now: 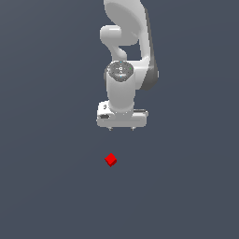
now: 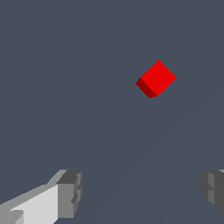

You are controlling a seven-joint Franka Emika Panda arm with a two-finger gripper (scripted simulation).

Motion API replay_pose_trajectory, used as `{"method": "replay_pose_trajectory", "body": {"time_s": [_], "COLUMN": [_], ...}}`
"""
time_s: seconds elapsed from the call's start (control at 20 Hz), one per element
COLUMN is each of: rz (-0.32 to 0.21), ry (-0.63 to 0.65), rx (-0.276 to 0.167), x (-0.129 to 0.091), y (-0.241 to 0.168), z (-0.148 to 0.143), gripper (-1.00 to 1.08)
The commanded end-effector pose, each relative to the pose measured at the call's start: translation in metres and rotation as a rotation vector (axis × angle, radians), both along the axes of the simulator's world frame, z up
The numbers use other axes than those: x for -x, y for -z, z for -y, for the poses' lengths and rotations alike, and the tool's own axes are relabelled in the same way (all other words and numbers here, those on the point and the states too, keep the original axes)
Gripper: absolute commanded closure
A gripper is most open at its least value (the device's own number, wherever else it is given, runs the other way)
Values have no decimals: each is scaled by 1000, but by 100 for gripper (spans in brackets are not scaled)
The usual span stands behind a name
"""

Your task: Pick up the red cube and move it to a goal position.

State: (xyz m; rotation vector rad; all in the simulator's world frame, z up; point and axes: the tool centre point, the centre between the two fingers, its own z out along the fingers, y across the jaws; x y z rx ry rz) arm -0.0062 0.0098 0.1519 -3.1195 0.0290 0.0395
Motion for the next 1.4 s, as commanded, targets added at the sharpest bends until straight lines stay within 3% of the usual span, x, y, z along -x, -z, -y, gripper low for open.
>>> {"method": "replay_pose_trajectory", "body": {"time_s": [0.0, 0.65, 1.35], "rz": [0, 4, 19], "ry": [0, -105, -439], "rx": [0, 1, 5], "x": [0, -9, -48], "y": [0, 19, 78], "z": [0, 12, 41], "gripper": [-92, -92, -92]}}
